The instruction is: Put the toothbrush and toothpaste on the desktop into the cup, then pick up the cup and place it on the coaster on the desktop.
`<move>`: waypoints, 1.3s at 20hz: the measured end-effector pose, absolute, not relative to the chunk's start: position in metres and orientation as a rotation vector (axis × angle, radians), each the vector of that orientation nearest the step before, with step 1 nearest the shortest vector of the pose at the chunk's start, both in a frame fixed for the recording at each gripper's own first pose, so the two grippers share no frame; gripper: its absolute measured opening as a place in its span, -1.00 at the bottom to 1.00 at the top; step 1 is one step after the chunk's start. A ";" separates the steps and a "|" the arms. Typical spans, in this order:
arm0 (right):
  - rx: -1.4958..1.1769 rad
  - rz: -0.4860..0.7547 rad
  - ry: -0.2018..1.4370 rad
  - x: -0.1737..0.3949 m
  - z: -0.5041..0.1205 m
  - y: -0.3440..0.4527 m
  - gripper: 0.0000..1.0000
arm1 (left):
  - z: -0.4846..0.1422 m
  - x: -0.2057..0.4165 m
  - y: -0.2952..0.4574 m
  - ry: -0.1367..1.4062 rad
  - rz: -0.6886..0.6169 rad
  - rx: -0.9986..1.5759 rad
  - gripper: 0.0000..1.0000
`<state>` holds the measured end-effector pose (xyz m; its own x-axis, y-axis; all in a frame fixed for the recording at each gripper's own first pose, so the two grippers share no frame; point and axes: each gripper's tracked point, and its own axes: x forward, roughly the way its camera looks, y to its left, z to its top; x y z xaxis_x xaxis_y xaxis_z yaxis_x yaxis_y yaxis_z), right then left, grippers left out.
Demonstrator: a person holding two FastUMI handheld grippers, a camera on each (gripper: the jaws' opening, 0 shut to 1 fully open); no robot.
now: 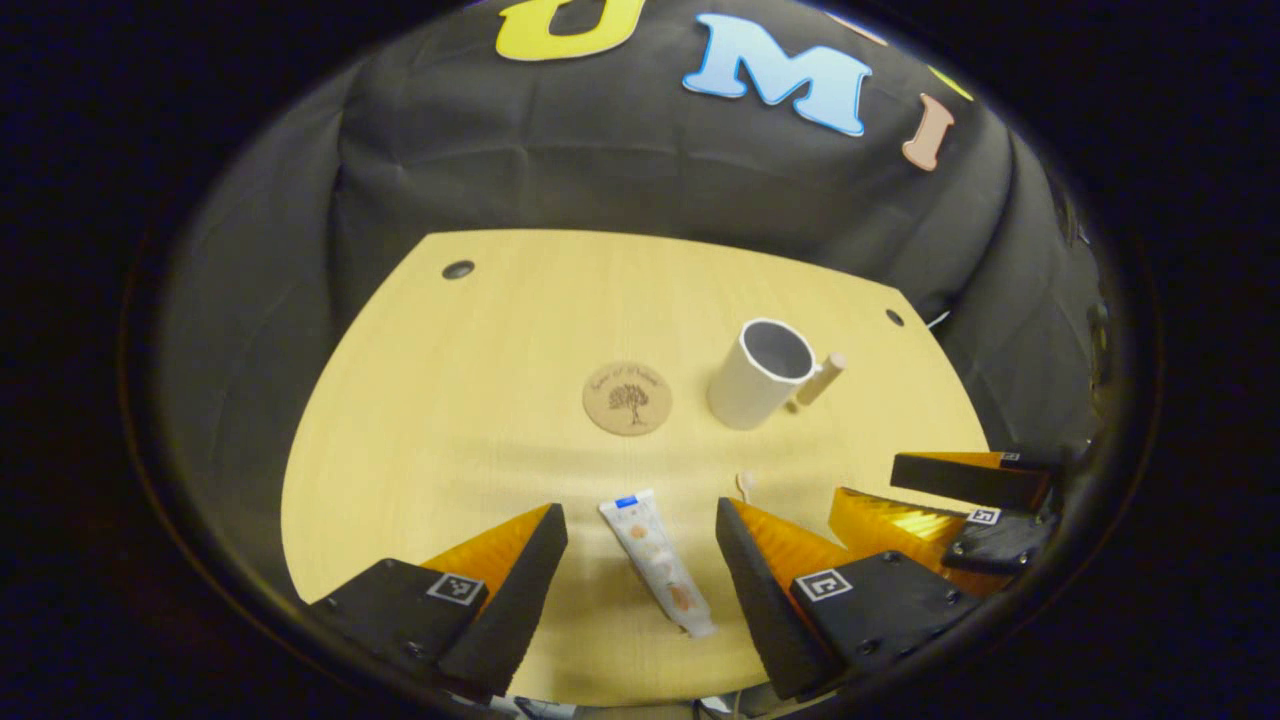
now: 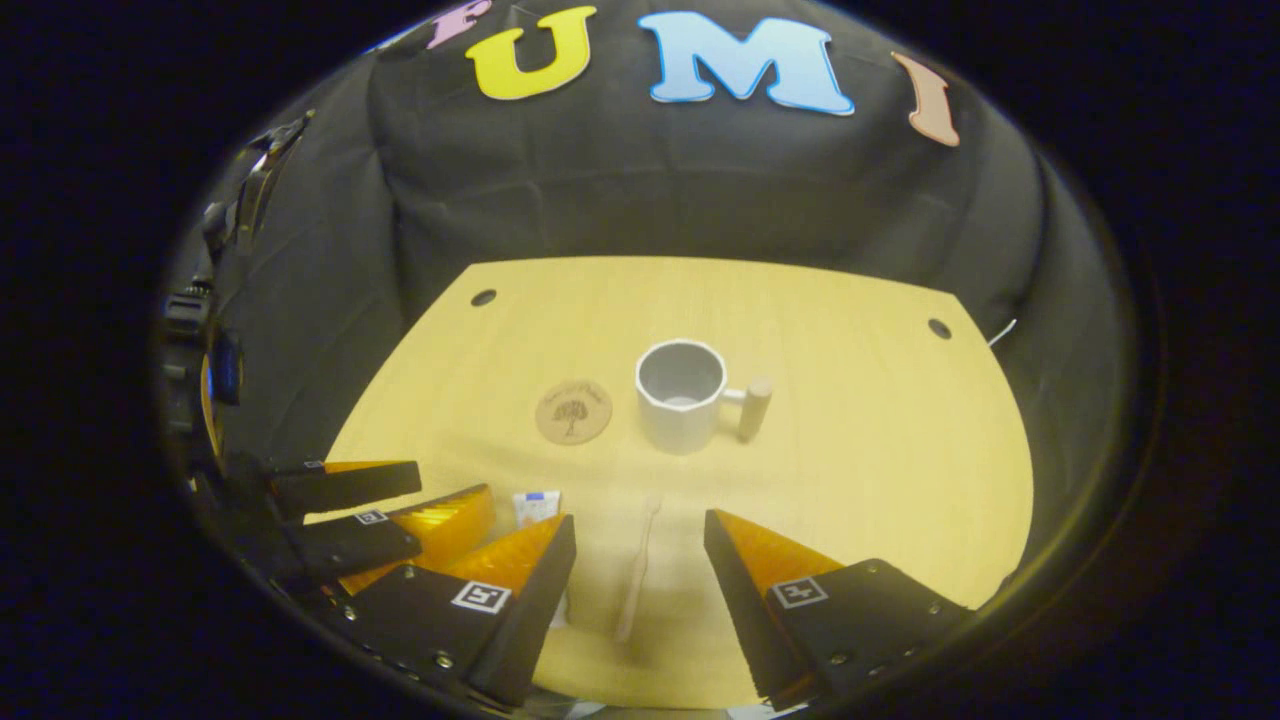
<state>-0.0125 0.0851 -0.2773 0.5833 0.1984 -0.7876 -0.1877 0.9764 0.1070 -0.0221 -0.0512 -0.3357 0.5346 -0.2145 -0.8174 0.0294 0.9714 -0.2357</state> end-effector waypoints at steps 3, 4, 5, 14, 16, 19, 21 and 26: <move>0.004 0.227 1.013 -0.023 -0.303 0.085 0.58 | -0.360 -0.031 -0.059 1.089 -0.139 -0.268 0.94; 0.017 0.231 1.041 -0.024 -0.311 0.087 0.58 | -0.369 -0.032 -0.058 1.107 -0.126 -0.274 0.93; 0.027 0.225 1.071 -0.026 -0.321 0.086 0.55 | -0.377 -0.035 -0.057 1.126 -0.119 -0.276 0.91; 0.039 0.186 1.240 -0.029 -0.373 0.085 0.37 | -0.434 -0.048 -0.063 1.293 -0.096 -0.328 0.88; 0.029 0.181 1.263 -0.029 -0.384 0.085 0.36 | -0.445 -0.049 -0.063 1.324 -0.086 -0.322 0.96; 0.022 0.168 1.299 -0.026 -0.398 0.081 0.36 | -0.458 -0.051 -0.066 1.364 -0.063 -0.338 0.90; 0.008 0.158 1.315 -0.026 -0.404 0.078 0.36 | -0.461 -0.049 -0.060 1.375 -0.040 -0.308 0.88; 0.000 0.128 1.364 -0.028 -0.417 0.071 0.36 | -0.466 -0.047 -0.049 1.395 -0.001 -0.212 0.77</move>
